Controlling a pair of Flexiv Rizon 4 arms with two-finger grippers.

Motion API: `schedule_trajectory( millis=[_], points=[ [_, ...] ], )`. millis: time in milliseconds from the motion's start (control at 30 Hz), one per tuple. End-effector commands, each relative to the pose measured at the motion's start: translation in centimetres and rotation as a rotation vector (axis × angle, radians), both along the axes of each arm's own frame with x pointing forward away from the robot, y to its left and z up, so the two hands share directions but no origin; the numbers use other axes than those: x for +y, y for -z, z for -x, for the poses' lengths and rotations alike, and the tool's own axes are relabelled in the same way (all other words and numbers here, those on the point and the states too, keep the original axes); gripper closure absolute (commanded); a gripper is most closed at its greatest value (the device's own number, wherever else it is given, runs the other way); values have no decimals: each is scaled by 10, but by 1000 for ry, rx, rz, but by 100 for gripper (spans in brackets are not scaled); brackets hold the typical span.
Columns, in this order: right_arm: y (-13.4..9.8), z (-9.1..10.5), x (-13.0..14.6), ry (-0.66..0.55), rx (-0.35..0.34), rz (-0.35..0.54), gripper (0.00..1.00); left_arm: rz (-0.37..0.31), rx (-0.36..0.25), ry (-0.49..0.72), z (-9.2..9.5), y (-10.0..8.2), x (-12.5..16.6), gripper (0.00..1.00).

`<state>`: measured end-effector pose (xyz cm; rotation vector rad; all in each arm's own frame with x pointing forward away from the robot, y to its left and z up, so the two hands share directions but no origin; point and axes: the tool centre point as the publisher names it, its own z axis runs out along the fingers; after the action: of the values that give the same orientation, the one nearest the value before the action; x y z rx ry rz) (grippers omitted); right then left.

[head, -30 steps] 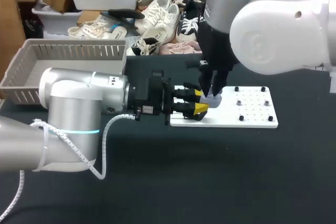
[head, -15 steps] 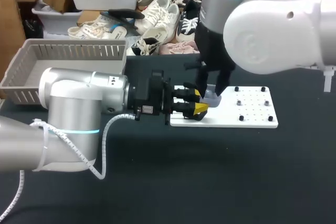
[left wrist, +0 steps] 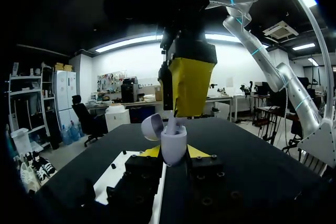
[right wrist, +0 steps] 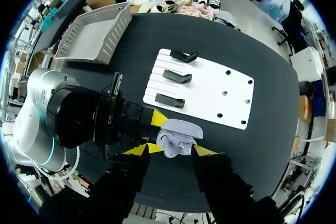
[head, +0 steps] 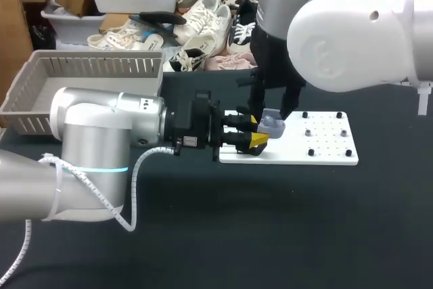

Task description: Pick up each earbud case from the left stands, insert the matching earbuds, close the lid, and place the case in the box.

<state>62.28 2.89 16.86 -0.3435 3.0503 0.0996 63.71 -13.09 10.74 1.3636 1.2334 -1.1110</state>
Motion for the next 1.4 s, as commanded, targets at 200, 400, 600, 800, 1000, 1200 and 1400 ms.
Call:
schedule_trajectory(
  millis=[200,400,600,800,1000,1200,1400],
  points=[
    [-17,11,-24,47,-40,-5,38,2,-2,-5,1,1,0,100],
    [-24,17,-29,37,-58,-27,31,2,-2,-5,1,1,0,100],
    [-27,26,-32,-10,-89,-45,16,2,-2,-5,1,1,0,100],
    [-27,30,-36,-42,-125,-51,15,2,-2,-5,1,1,0,100],
    [-26,32,-39,-50,-185,-93,11,2,-2,-5,1,1,0,100],
    [-22,32,-39,-50,-199,-104,16,2,-2,-5,1,1,0,100],
    [-16,30,-38,-56,-218,-96,15,2,-2,-5,1,1,0,100]
  ],
)
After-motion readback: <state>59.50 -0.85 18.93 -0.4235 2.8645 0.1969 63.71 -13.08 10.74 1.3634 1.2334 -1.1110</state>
